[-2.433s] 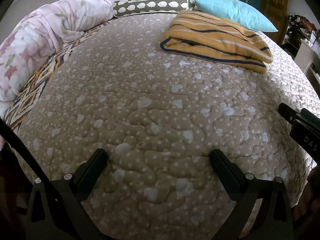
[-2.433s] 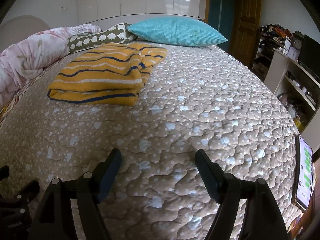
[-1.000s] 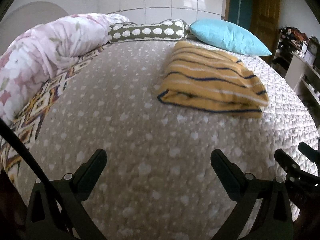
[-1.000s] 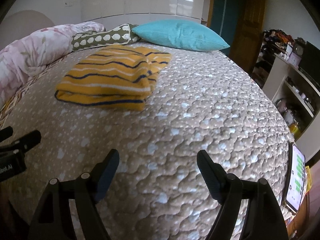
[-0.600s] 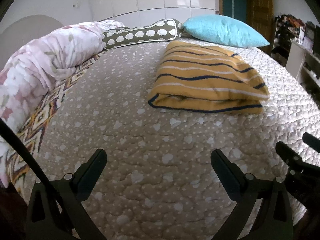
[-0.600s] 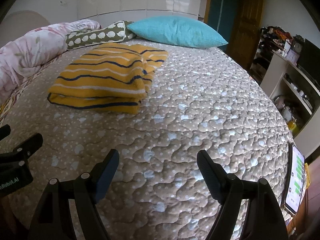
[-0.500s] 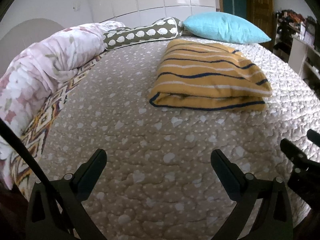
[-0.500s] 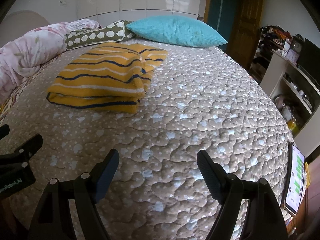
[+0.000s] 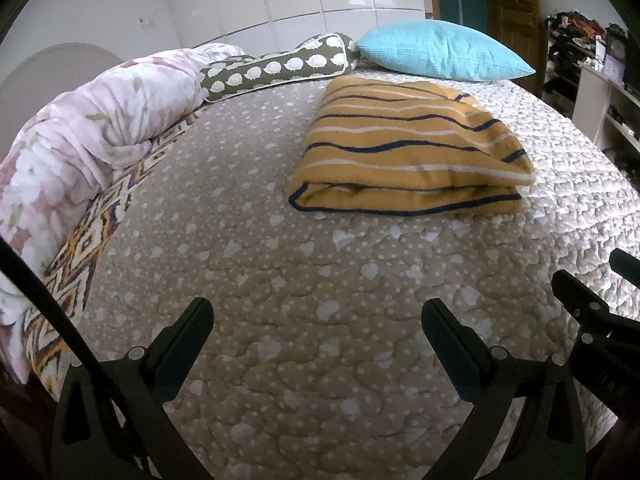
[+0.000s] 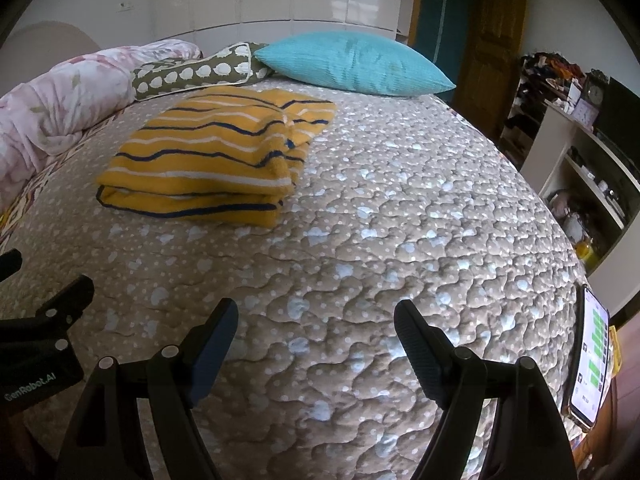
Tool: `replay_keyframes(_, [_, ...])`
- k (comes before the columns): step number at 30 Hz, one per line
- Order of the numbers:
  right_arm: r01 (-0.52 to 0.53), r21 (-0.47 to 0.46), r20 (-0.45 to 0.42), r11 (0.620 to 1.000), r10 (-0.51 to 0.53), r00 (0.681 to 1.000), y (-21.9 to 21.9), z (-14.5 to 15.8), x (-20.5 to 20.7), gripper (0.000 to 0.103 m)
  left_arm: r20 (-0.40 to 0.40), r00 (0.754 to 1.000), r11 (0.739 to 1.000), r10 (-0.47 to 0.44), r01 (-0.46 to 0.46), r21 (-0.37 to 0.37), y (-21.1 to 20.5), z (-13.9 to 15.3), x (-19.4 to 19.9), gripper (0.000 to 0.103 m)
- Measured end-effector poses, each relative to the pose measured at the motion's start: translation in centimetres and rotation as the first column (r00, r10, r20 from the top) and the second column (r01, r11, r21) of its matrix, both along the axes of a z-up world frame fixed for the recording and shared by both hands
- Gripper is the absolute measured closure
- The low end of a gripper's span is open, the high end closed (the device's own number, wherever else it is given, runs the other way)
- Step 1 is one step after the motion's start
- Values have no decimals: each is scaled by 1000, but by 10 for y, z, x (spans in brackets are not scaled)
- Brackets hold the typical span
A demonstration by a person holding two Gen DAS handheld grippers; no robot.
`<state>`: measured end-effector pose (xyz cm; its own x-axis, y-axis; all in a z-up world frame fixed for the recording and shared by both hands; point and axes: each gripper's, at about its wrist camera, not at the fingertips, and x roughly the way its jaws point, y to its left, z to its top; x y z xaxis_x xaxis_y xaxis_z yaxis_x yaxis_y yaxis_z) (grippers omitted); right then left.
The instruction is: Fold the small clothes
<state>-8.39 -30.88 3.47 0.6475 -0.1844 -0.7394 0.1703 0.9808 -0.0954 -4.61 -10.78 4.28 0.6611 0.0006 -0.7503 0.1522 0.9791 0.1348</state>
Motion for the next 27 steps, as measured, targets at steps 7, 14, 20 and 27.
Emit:
replay_keyframes(7, [-4, -10, -7, 1000, 4, 1000, 2, -3, 1, 19, -7, 1000, 1000, -1, 1, -6, 1, -1, -2, 0])
replay_keyframes(14, [17, -60, -11, 998, -18, 1000, 5, -4, 0, 19, -16, 1000, 1000, 5, -5, -4, 2, -3, -3, 0])
replay_keyframes(20, [37, -52, -24, 998, -38, 999, 0, -6, 0, 19, -19, 1000, 1000, -2, 2, -2, -1, -4, -5, 0])
replay_keyframes(27, [40, -47, -24, 998, -42, 999, 0, -5, 0, 19, -20, 1000, 1000, -13, 14, 1, -5, -4, -7, 0])
